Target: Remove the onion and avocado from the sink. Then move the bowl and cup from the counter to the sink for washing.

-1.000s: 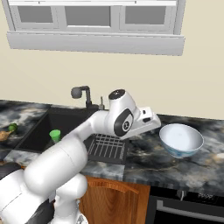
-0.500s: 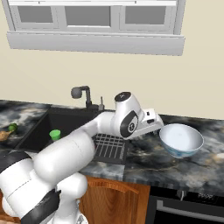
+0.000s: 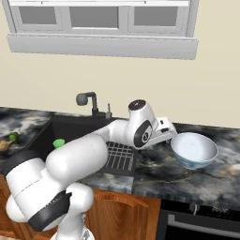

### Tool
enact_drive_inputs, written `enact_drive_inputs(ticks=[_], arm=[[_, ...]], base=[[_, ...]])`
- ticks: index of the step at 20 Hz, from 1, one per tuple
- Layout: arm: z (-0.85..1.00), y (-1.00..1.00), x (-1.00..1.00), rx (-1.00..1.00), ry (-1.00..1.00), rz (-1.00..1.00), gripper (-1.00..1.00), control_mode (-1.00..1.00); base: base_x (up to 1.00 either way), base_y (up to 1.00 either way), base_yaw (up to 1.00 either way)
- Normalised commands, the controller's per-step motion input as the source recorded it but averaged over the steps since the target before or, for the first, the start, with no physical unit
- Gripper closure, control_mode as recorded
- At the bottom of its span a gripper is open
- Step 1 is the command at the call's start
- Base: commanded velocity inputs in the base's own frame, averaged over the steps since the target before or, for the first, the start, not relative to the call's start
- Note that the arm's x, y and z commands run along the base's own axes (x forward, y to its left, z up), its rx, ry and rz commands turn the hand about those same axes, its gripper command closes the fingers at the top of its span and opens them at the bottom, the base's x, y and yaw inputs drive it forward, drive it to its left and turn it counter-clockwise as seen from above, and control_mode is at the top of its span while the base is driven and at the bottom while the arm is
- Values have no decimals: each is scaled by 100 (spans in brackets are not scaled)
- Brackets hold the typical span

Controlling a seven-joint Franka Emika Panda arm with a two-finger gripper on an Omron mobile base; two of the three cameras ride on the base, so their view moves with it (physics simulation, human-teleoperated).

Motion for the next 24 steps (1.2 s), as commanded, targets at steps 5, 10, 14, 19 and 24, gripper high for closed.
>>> enact_drive_inputs(ticks=[5,10,14,19,24], arm=[[-10,-11,22,0,0,0,-100,-100],[-14,-10,21,2,0,0,-100,-100],[-14,-12,20,2,1,0,-100,-100],[-16,-14,18,4,1,0,-100,-100],[-14,-16,19,0,0,0,-100,-100]], base=[[0,0,0],[0,0,0],[0,0,0],[0,0,0],[0,0,0]])
